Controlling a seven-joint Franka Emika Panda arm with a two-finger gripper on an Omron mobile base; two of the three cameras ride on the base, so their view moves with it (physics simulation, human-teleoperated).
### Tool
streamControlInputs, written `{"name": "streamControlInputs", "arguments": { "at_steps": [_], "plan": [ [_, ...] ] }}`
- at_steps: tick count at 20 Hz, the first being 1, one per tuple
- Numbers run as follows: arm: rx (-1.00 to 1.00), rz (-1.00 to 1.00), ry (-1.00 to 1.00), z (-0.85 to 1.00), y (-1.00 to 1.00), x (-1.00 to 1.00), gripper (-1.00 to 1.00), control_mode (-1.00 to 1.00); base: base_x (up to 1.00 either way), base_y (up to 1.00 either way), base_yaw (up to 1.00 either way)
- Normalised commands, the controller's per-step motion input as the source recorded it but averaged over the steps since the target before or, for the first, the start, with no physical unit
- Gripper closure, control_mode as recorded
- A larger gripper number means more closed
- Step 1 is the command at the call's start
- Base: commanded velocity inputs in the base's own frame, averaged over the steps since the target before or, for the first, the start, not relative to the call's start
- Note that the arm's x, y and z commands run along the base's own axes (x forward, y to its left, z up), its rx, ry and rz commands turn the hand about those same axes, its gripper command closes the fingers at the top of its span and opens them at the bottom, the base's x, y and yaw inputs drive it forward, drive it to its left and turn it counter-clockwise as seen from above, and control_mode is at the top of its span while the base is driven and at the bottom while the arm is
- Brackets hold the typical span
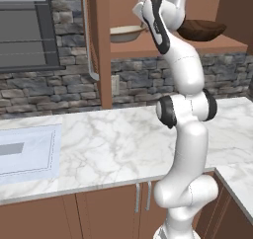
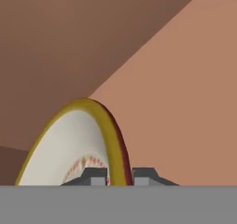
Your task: Move the bowls from the cabinet to the plates on the dining table.
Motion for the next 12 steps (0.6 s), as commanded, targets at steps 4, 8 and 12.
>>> {"name": "streamControlInputs", "arguments": {
  "at_steps": [4,8,12],
  "plan": [
    [0.0,0.0,0.0,0.0,0.01,-0.02,1.0,-1.0,0.0,0.0,0.0],
    [0.0,0.0,-0.05,0.02,0.0,-0.46,1.0,-1.0,0.0,0.0,0.0],
    [0.0,0.0,-0.08,0.01,-0.17,-0.61,1.0,-1.0,0.0,0.0,0.0]
  ]
}}
